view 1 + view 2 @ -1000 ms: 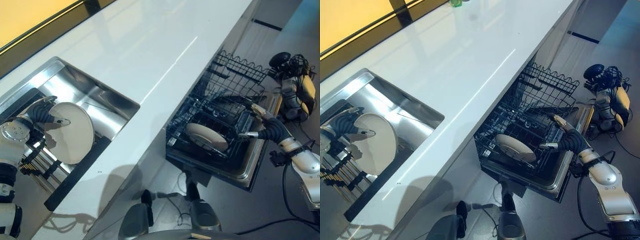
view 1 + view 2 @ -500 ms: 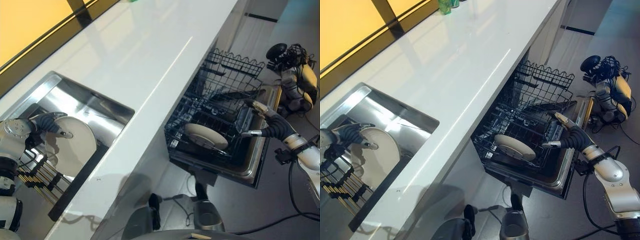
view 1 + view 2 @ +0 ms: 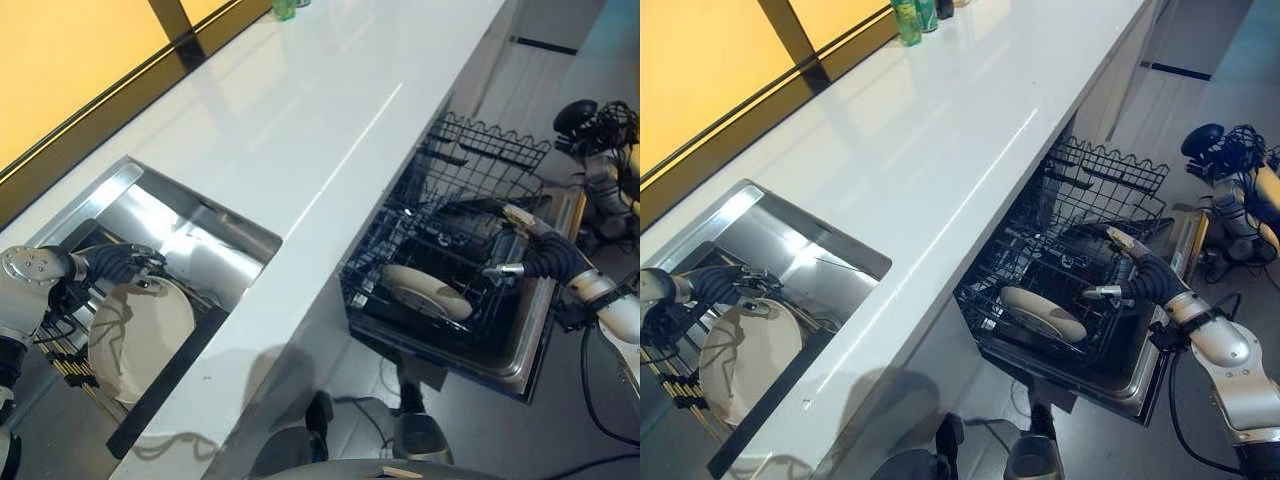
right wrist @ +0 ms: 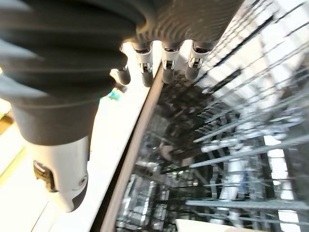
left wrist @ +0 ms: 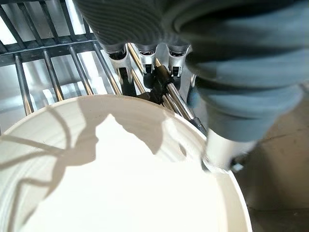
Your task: Pick up plates and place into dishwasher.
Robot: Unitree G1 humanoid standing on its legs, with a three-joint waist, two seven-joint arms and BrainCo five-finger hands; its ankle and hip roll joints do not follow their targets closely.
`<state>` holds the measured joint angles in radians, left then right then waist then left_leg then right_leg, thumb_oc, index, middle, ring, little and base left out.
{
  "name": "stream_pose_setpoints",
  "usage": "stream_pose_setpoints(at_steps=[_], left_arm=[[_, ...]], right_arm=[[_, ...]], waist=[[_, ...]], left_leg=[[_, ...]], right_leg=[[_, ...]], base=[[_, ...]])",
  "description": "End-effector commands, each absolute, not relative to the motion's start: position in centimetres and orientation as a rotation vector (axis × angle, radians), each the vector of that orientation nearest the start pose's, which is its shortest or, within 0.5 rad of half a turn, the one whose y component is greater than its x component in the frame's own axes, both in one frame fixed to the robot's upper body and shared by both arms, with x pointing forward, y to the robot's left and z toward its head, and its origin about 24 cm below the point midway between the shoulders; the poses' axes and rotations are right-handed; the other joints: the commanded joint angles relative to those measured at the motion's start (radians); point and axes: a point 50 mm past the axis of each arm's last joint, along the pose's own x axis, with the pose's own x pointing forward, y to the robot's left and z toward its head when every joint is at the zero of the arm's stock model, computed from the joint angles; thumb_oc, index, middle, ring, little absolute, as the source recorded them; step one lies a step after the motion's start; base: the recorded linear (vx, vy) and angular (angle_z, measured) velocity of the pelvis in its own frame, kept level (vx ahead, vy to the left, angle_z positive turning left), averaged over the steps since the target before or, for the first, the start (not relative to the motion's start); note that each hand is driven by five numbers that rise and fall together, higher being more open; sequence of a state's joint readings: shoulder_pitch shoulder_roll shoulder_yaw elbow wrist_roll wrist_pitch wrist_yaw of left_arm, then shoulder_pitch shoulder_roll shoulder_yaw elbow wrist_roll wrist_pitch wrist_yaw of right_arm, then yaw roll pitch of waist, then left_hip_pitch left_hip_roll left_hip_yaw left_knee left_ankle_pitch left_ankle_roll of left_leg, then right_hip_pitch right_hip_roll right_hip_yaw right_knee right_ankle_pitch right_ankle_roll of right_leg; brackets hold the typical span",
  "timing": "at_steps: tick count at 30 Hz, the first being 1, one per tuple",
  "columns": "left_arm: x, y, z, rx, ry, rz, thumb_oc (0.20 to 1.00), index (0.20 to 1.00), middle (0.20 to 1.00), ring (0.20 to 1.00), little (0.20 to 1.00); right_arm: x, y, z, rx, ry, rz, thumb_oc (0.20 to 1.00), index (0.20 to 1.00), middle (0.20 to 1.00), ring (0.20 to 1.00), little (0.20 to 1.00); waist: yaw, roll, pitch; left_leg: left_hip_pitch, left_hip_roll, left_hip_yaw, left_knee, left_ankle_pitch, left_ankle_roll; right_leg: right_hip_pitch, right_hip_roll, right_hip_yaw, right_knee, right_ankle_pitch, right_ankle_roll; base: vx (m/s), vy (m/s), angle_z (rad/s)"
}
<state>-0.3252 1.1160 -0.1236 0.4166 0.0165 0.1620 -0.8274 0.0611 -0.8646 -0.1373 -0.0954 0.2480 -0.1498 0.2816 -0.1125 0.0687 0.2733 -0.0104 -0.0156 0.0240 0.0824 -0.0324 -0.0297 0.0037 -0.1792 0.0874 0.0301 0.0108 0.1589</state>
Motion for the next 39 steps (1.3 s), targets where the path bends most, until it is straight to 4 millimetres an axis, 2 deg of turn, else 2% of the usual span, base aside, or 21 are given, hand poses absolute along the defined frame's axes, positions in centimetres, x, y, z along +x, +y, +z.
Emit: stream_pose_setpoints(at_steps=[1,15,16,17,18,24,28,33,39], left_arm=[[23.5,31.3,7.7,0.731,0.821,-0.919,0.200,0.200,0.200,0.200,0.200],[22.7,32.4,9.0,0.796,0.807,-0.855,0.200,0.200,0.200,0.200,0.200],[22.8,32.5,9.2,0.810,0.788,-0.826,0.266,0.266,0.266,0.266,0.266],[22.9,32.6,9.3,0.823,0.769,-0.794,0.580,0.580,0.580,0.580,0.580],[23.3,32.9,9.7,0.851,0.722,-0.723,1.000,1.000,1.000,1.000,1.000],[24.3,34.4,12.3,0.889,0.481,-0.420,1.000,1.000,1.000,1.000,1.000],[24.2,35.0,13.1,0.896,0.367,-0.290,1.000,1.000,1.000,1.000,1.000],[24.1,35.6,13.1,0.930,0.276,-0.146,1.000,1.000,1.000,1.000,1.000],[23.6,36.1,12.6,0.983,0.277,-0.073,1.000,1.000,1.000,1.000,1.000]], right_arm=[[24.2,-27.4,16.7,-0.634,-0.279,0.259,1.000,1.000,1.000,1.000,1.000],[23.8,-28.0,15.8,-0.600,-0.251,0.235,1.000,1.000,1.000,1.000,1.000],[23.8,-28.0,15.8,-0.599,-0.250,0.235,1.000,1.000,1.000,1.000,1.000],[23.8,-28.0,15.7,-0.599,-0.249,0.236,1.000,1.000,1.000,1.000,1.000],[23.7,-28.1,15.7,-0.596,-0.247,0.234,1.000,1.000,1.000,1.000,1.000],[23.5,-28.5,15.6,-0.586,-0.235,0.218,1.000,1.000,1.000,1.000,1.000],[23.4,-28.8,15.2,-0.584,-0.228,0.209,1.000,1.000,1.000,1.000,1.000],[23.4,-28.6,14.8,-0.581,-0.224,0.215,1.000,1.000,1.000,1.000,1.000],[23.1,-28.5,14.6,-0.581,-0.222,0.220,1.000,1.000,1.000,1.000,1.000]], waist=[[0.036,-0.051,-0.052],[0.067,-0.062,-0.093],[0.068,-0.061,-0.094],[0.069,-0.062,-0.095],[0.072,-0.063,-0.099],[0.089,-0.068,-0.105],[0.097,-0.070,-0.107],[0.100,-0.071,-0.112],[0.099,-0.071,-0.114]], left_leg=[[-0.020,-0.028,-0.029,0.026,-0.025,0.038],[0.010,-0.011,-0.052,-0.012,-0.010,0.030],[0.011,-0.011,-0.053,-0.016,-0.009,0.029],[0.013,-0.011,-0.053,-0.019,-0.007,0.029],[0.014,-0.011,-0.056,-0.024,-0.004,0.028],[0.022,-0.009,-0.074,-0.044,0.006,0.025],[0.023,-0.007,-0.084,-0.056,0.011,0.023],[0.022,-0.005,-0.090,-0.064,0.014,0.021],[0.019,-0.004,-0.091,-0.069,0.019,0.018]], right_leg=[[-0.070,-0.014,0.018,0.050,0.060,0.046],[-0.042,-0.014,-0.021,0.027,0.062,0.053],[-0.041,-0.014,-0.022,0.027,0.062,0.053],[-0.040,-0.014,-0.023,0.026,0.061,0.053],[-0.039,-0.015,-0.025,0.024,0.060,0.054],[-0.033,-0.016,-0.037,0.022,0.055,0.051],[-0.033,-0.017,-0.043,0.022,0.050,0.050],[-0.039,-0.019,-0.047,0.025,0.044,0.048],[-0.043,-0.021,-0.052,0.027,0.042,0.047]], base=[[0.01,-0.059,0.03],[0.00,-0.033,0.05],[0.00,0.000,0.00],[0.00,0.000,0.00],[0.00,0.000,0.00],[0.00,0.001,-0.01],[0.00,0.003,0.04],[-0.01,0.011,0.10],[0.00,0.000,0.00]])
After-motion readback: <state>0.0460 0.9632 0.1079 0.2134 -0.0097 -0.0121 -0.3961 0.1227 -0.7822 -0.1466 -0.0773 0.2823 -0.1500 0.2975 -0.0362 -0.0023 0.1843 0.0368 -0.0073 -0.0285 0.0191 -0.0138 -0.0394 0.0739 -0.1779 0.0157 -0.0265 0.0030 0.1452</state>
